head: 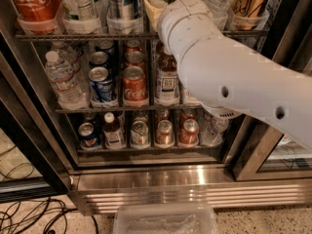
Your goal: Pick green can from top shelf of fridge
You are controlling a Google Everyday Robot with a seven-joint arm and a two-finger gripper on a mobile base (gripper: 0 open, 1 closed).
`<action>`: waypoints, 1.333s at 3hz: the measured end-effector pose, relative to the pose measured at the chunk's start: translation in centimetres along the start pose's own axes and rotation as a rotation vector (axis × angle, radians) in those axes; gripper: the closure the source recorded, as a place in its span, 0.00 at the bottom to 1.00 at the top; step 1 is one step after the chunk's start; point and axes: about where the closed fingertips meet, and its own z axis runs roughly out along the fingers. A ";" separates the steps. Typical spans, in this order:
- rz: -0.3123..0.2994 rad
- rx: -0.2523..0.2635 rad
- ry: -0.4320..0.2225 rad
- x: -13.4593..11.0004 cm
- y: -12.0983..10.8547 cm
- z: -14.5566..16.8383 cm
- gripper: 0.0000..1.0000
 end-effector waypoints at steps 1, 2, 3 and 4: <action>0.009 -0.013 -0.002 -0.2 0.2 0.3 0.79; 0.009 -0.013 -0.002 -0.2 0.2 0.3 1.00; 0.009 -0.013 -0.002 -0.2 0.2 0.3 1.00; 0.022 -0.015 -0.023 -0.9 0.3 0.2 1.00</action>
Offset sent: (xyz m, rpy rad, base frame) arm 0.0023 0.0030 0.0016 0.0061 0.0024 0.0126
